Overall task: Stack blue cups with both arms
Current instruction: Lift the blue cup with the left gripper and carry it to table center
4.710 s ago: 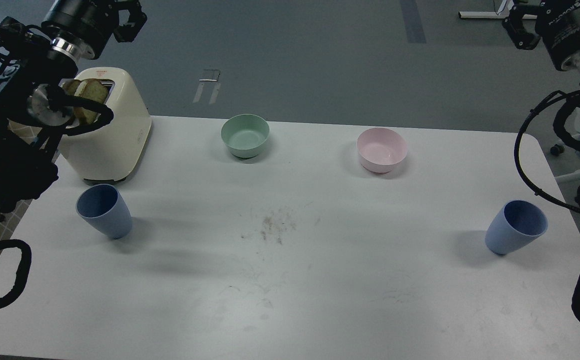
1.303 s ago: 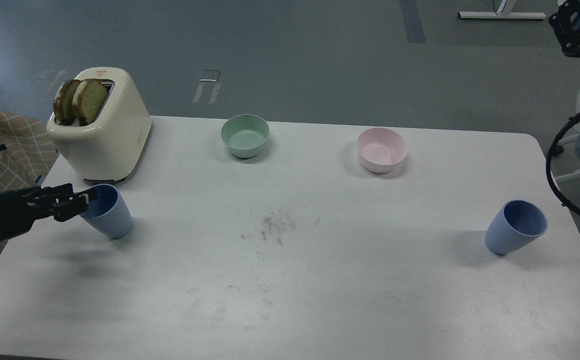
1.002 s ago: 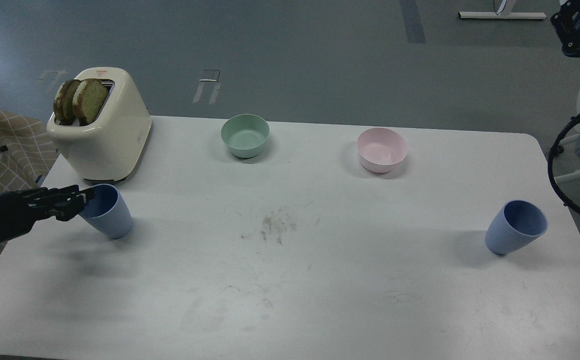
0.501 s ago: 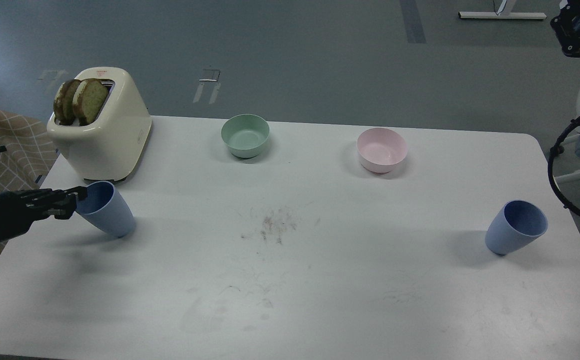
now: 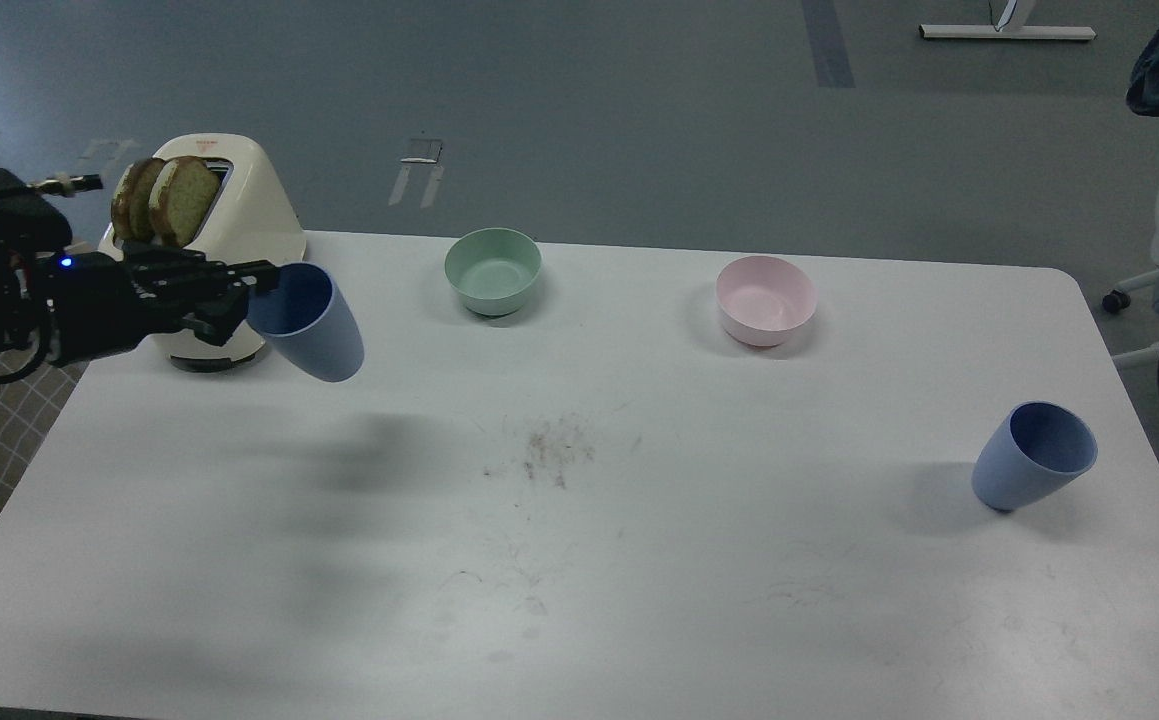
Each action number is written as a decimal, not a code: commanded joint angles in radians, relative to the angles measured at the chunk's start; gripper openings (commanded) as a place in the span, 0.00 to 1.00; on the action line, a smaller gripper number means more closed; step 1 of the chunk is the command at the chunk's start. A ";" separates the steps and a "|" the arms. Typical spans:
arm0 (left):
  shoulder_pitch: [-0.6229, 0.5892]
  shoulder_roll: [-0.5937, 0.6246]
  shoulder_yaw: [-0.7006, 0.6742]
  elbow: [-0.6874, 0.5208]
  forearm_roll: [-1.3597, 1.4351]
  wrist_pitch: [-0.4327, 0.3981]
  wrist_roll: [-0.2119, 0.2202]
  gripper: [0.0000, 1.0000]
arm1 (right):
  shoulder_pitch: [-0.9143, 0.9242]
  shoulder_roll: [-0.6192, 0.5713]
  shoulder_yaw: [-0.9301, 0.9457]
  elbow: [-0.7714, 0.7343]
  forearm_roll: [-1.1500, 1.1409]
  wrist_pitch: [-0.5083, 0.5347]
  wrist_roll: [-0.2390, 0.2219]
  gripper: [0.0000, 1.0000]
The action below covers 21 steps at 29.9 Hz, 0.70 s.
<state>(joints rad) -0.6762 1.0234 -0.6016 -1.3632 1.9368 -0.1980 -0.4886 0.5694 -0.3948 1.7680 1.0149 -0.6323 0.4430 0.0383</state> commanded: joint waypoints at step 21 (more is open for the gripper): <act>-0.227 -0.574 0.281 0.138 0.245 -0.126 0.036 0.00 | -0.083 -0.053 0.097 0.001 0.003 0.046 -0.001 1.00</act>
<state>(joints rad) -0.9047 0.4562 -0.3294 -1.2309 2.1816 -0.3228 -0.4539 0.4849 -0.4479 1.8668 1.0141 -0.6288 0.4888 0.0375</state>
